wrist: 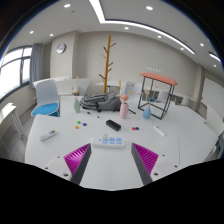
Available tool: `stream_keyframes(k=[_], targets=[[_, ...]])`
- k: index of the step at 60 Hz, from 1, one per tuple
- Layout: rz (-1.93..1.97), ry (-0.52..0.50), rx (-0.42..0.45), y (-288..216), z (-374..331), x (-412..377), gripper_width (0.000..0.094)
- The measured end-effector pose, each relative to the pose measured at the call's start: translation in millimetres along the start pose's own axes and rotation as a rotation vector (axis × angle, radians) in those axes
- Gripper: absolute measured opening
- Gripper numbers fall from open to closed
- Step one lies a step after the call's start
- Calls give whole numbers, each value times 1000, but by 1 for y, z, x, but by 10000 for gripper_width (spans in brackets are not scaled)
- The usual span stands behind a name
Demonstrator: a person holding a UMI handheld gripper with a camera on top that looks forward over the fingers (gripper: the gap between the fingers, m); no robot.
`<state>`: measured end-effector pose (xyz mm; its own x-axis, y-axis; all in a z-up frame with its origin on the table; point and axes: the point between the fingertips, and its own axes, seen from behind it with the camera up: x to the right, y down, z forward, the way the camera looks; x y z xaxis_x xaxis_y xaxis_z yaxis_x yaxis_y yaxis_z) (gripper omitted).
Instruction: Unplug charger
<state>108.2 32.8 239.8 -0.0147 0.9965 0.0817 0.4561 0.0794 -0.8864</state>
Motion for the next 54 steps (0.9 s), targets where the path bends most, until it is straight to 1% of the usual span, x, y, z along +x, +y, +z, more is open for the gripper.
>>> stream_keyframes(k=[7,17,31,40,54], targets=[[48,-36,0,24,38,-33,848],[81,-4,-4,58,106,-48,851],[84,-2,27,83,200,-51,851],[56,10,40,84,256,-44,852],[81,3,34,67,331,-39,847]])
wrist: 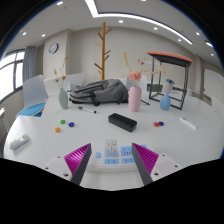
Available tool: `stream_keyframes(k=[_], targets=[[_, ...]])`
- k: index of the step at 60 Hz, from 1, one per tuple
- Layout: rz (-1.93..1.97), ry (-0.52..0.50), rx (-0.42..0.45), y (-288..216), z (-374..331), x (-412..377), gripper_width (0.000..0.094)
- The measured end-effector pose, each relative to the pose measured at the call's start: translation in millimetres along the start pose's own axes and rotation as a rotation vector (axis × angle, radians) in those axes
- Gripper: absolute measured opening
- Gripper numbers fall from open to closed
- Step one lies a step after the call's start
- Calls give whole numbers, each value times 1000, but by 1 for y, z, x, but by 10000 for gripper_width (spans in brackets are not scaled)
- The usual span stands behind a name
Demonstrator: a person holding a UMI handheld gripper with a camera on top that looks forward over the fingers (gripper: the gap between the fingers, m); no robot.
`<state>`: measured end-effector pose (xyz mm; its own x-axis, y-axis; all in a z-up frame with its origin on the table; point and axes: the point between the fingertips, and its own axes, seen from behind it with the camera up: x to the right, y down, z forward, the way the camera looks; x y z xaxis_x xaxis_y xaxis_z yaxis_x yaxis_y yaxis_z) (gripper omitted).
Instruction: Unplug charger
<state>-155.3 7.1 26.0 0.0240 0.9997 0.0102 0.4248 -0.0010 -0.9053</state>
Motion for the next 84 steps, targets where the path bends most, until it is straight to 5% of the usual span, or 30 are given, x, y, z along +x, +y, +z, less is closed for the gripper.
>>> stream_keyframes(k=[11,18,20,23,27,32,37,49,58,73,79,84], targets=[[10,-16,-19,-4,39,-4,817],[3,-26,-21,-2,48,-6,669],[4,-40,-32,2,50,-9,575],[-15,-19,-25,1,52,-2,175],[-12,-20,-23,1,52,-2,94],[8,-33,-14,-6,52,-2,67],[-11,-15,129,-62,36,5,66],[123,11,148,-142,-7,71,64],[71,87,81,-123,-15,163,65],[-28,70,-93,-6,36,225,93],[-19,61,-167,30,50,231,316],[5,81,-212,39,41,240,844]])
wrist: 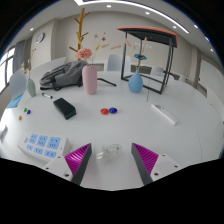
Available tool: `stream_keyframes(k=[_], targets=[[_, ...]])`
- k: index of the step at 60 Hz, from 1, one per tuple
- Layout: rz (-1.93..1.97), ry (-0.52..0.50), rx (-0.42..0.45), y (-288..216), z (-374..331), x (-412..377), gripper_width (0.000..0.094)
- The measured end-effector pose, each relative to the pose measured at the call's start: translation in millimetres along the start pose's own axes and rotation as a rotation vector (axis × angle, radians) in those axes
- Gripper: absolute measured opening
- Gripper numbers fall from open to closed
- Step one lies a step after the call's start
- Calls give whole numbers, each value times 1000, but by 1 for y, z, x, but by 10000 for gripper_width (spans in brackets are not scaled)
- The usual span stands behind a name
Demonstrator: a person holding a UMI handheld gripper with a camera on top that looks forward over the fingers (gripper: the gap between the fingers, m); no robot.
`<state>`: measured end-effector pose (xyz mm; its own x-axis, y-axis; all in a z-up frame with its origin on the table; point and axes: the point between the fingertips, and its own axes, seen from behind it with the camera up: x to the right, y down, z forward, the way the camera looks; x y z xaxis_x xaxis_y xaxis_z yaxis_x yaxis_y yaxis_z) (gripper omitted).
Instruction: Unplug charger
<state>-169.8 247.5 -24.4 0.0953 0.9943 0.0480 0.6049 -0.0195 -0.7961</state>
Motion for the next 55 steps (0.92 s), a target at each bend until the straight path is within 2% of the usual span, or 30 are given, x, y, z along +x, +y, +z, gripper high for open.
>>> stream_keyframes(k=[1,4,8,24,30,36,43,55], targets=[[7,-1,-1,-1,-4,1,860],[25,-7,-1,-7,-20,3,819],[37,-21,-13,-16,-55,2,852],[10,-86,-70,-42,-278,3,847],[-7,-89,-56,-43,-329,5,848],[-1,-83,-42,-46,-356,8,849],[-21,-63,-7,-48,-357,10,848],[-17,-80,-17,-45,-353,2,853]])
